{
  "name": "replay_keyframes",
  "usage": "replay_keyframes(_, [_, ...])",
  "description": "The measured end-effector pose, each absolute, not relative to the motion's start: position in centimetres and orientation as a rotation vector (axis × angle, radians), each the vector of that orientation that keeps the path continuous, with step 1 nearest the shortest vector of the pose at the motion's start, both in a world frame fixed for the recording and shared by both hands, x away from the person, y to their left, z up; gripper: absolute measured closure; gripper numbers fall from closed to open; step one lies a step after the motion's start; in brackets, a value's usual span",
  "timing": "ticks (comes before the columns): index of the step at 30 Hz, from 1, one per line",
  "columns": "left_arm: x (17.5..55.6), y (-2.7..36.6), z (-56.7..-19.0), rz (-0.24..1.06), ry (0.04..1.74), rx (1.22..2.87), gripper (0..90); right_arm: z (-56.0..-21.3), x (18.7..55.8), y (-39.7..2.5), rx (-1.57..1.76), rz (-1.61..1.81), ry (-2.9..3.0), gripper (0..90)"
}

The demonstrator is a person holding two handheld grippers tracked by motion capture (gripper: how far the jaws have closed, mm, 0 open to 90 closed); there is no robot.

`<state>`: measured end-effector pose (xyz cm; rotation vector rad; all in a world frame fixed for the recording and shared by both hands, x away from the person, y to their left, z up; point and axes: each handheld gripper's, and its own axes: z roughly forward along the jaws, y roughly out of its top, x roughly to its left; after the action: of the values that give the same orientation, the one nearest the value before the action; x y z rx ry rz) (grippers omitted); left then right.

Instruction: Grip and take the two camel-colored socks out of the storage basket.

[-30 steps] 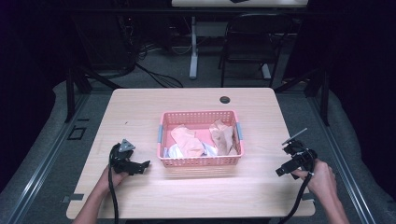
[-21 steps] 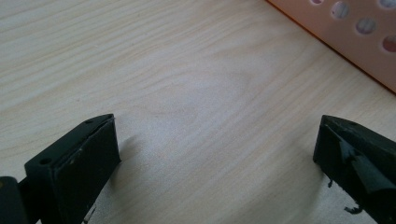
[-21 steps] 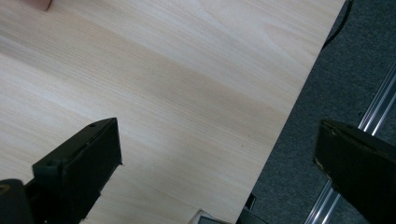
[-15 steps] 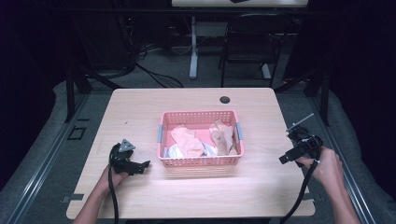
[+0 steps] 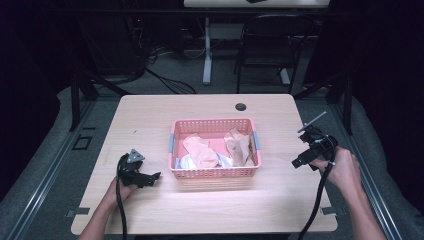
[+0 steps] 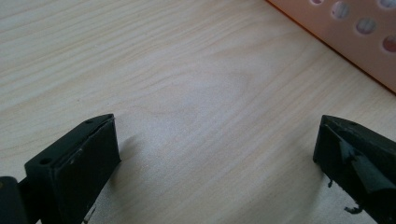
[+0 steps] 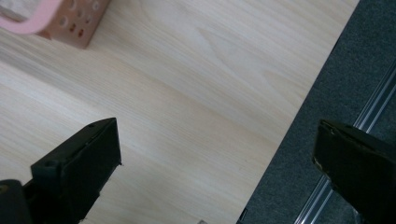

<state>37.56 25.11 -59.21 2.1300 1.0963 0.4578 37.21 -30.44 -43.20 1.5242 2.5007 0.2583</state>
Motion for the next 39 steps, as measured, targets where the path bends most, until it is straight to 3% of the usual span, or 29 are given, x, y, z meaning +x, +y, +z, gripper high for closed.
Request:
replay_keyframes(23, [37.6, 25.1, -59.2, 0.458, 1.097, 2.129, 0.0, -40.9, 40.7, -22.2, 1.337, 0.260, 2.613, 0.6])
replay_keyframes(39, [37.6, 25.1, -59.2, 0.457, 1.096, 2.130, 0.0, -41.1, 43.4, -16.7, 1.232, 0.254, 2.689, 0.9])
